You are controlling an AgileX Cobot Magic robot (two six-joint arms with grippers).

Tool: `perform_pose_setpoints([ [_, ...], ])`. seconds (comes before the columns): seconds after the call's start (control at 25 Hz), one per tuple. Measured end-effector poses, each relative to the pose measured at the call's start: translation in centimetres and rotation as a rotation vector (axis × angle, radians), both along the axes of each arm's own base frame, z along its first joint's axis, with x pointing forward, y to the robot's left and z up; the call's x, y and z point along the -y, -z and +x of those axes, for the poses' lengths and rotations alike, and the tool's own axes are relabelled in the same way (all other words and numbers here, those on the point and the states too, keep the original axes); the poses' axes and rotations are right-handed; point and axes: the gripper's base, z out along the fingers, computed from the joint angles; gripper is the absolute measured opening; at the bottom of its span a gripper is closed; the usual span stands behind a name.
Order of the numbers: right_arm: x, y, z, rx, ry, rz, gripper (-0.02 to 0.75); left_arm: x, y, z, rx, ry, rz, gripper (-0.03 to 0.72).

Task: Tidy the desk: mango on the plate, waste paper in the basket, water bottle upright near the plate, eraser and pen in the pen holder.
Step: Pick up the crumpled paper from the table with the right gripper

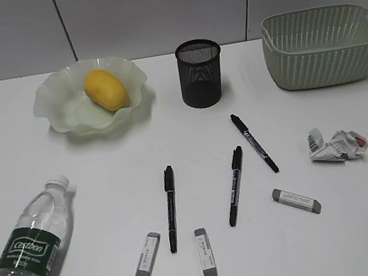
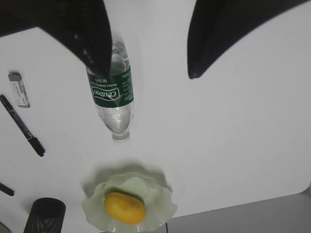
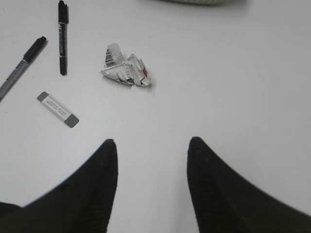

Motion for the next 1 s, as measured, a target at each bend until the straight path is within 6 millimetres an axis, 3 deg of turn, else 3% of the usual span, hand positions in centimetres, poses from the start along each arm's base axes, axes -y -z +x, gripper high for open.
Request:
perform_pose_setpoints([
  [0.2, -0.5, 3.6, 9.9, -0.232, -0.037, -0.054, 0.399, 0.0, 0.0, -0.1, 0.005, -0.001, -0.001, 0.374],
  [0.44, -1.1, 9.4, 19.4, -0.433, -0.059, -0.076, 0.488, -0.2, 0.0, -0.7, 0.041, -0.006, -0.013, 0.374],
  [0.6, -1.5, 12.8, 22.7, -0.516, -0.105, -0.083, 0.494, -0.3, 0.1, -0.9, 0.051, -0.007, -0.016, 0.374],
  [0.72, -1.6, 14.6, 23.5, -0.558, -0.141, -0.09, 0.489, -0.3, 0.1, -0.9, 0.051, -0.007, -0.016, 0.374],
  [0.8, -1.7, 15.8, 23.6, -0.601, -0.162, -0.096, 0.442, -0.3, 0.1, -0.9, 0.051, -0.007, -0.016, 0.374],
  [0.84, -1.7, 16.3, 23.6, -0.618, -0.171, -0.099, 0.37, -0.3, 0.1, -0.9, 0.051, -0.007, -0.016, 0.374],
  [0.92, -1.7, 16.4, 23.5, -0.628, -0.177, -0.098, 0.139, -0.3, 0.1, -0.9, 0.051, -0.007, -0.016, 0.374],
  [1.0, -1.8, 15.3, 23.6, -0.593, -0.174, -0.093, 0.035, -0.3, 0.1, -0.9, 0.051, -0.007, -0.016, 0.374],
])
